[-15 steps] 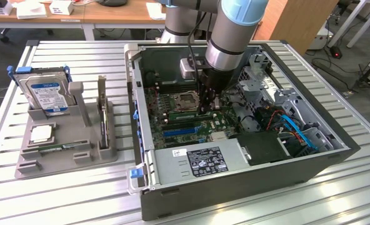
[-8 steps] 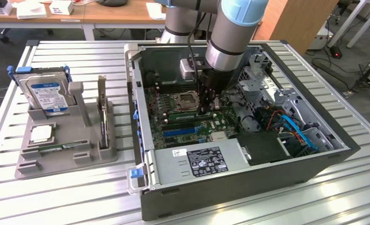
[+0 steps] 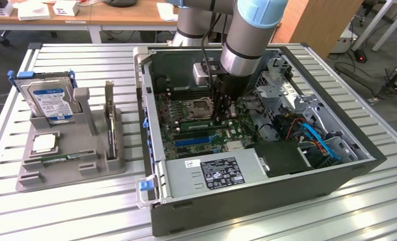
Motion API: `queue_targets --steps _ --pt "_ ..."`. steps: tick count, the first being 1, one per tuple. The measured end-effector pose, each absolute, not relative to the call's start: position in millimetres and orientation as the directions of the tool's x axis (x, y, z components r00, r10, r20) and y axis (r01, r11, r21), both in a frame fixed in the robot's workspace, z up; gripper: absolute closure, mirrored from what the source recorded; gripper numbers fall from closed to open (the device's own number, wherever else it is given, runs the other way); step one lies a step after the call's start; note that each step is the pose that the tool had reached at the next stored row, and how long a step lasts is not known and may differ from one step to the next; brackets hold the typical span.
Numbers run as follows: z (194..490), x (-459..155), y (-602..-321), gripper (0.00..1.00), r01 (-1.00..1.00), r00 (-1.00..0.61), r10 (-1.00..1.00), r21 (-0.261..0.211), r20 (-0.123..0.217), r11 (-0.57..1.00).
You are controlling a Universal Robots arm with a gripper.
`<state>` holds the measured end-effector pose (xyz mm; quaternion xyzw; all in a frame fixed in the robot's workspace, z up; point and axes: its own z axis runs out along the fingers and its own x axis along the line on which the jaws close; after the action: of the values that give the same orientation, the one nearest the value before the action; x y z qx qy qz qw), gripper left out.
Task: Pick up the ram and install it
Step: 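Insert the ram into the slot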
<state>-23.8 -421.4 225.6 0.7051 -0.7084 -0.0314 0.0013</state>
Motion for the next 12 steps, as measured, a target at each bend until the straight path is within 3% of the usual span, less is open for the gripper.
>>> queue_targets --steps 12 --pt "234.0 -23.8 -421.4 0.76 -0.999 -0.006 -0.999 0.046 -0.042 0.004"
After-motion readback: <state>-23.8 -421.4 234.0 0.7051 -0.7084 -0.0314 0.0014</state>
